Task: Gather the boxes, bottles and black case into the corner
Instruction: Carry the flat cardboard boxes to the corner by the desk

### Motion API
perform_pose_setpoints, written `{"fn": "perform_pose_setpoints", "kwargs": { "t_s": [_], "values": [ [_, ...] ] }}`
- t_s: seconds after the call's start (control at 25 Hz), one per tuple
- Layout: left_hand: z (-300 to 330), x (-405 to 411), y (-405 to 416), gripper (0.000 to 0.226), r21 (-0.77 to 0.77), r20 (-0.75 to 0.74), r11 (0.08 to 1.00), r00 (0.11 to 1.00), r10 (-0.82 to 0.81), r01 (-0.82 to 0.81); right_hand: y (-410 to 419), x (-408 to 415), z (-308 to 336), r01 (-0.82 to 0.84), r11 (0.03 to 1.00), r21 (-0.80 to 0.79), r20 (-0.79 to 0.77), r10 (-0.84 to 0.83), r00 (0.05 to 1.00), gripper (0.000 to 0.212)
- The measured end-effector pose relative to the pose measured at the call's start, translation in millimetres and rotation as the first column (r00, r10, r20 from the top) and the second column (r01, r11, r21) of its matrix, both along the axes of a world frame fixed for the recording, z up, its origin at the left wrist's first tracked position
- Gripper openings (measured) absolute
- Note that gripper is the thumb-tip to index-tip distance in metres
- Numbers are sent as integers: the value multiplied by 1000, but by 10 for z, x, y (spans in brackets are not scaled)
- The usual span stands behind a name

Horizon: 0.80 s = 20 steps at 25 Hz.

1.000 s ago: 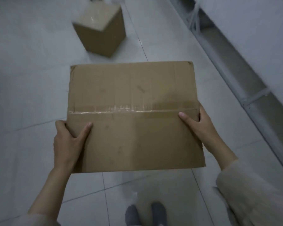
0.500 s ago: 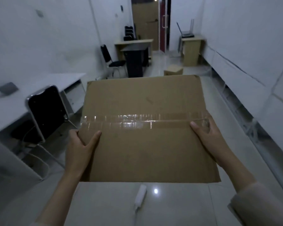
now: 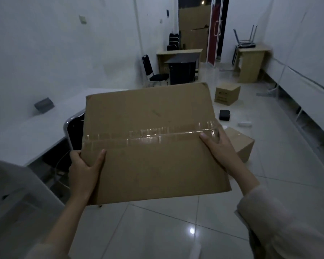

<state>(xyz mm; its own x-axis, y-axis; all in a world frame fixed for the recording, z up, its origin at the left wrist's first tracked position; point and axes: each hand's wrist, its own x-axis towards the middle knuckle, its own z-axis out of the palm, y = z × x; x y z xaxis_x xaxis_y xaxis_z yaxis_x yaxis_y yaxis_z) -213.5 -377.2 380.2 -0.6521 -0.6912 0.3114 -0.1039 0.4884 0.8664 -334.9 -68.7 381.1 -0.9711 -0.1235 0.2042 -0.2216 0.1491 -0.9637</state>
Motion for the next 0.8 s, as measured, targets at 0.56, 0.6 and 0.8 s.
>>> {"fn": "perform_pose_setpoints", "kwargs": {
  "t_s": [0.56,0.6,0.8],
  "values": [
    [-148,-3023,-1561,52,7,16,1000,1000,9,-9,-1472,-3014,-65,-9,999,31,-21,9,1000,66],
    [-129,-3300,-1631,53,6,8,1000,1000,20,-20,-1534,-3308,-28,-19,999,36,-22,19,1000,65],
    [13,-4667,-1876,47,-11,-7,998,998,58,-58,-1798,-4746,136,-68,996,49,-39,70,997,66]
  ]
}}
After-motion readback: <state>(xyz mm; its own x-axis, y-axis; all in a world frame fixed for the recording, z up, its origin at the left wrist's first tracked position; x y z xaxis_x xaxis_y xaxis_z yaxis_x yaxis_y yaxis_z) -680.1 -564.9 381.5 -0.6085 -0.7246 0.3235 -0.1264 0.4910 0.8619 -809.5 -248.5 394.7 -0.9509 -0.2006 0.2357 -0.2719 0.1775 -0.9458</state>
